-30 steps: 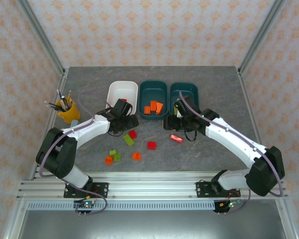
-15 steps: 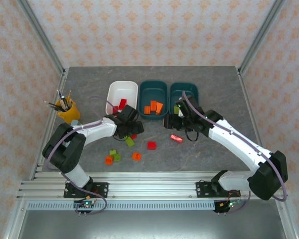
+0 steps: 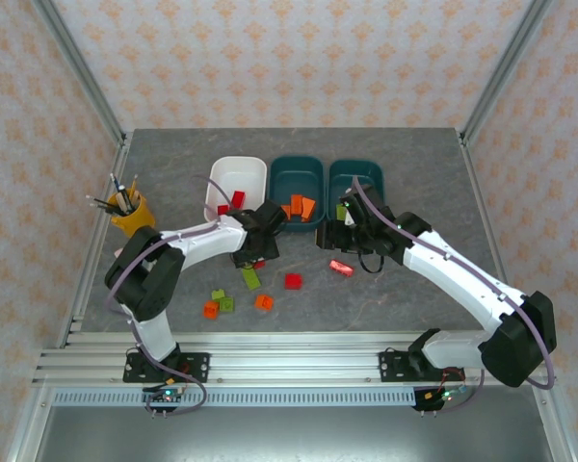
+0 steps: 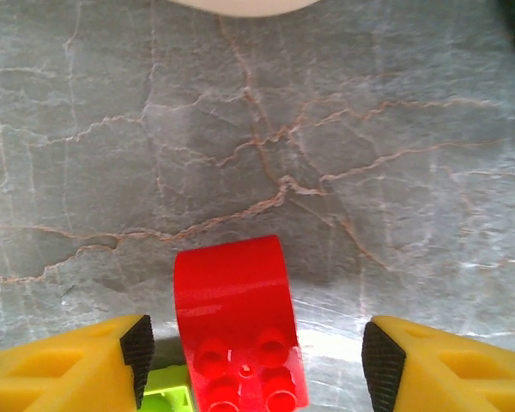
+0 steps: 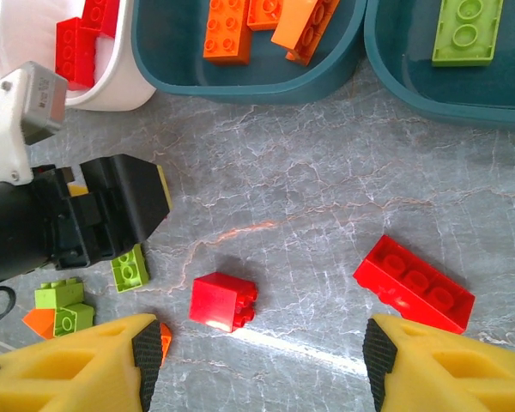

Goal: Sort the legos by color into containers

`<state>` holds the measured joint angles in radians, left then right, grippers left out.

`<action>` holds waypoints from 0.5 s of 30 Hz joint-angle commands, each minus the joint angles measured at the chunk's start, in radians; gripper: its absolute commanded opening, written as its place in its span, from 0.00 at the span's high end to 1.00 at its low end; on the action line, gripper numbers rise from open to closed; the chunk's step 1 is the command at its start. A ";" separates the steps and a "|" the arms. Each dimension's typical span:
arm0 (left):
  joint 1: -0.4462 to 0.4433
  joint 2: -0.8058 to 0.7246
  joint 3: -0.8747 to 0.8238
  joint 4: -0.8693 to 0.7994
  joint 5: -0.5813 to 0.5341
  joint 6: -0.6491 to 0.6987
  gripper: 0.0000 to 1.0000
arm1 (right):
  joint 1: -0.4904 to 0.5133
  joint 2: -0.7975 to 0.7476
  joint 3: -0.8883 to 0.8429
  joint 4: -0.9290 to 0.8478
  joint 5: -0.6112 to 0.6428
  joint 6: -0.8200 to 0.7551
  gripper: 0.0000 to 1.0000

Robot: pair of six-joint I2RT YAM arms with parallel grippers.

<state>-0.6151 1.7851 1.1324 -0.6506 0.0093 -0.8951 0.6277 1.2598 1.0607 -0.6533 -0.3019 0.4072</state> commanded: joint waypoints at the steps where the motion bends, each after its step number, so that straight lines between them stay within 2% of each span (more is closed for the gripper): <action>1: -0.002 0.036 0.026 -0.110 -0.052 -0.033 0.33 | 0.003 -0.030 0.040 -0.010 -0.015 0.007 0.35; 7: -0.002 0.054 0.022 -0.064 -0.031 -0.039 0.39 | 0.003 -0.071 0.031 0.015 -0.045 0.028 0.36; 15: -0.004 0.074 0.026 -0.038 -0.033 -0.035 0.62 | 0.003 -0.105 0.010 0.024 -0.044 0.062 0.35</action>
<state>-0.6155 1.8397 1.1500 -0.6785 0.0170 -0.9207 0.6277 1.1744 1.0676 -0.6468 -0.3420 0.4492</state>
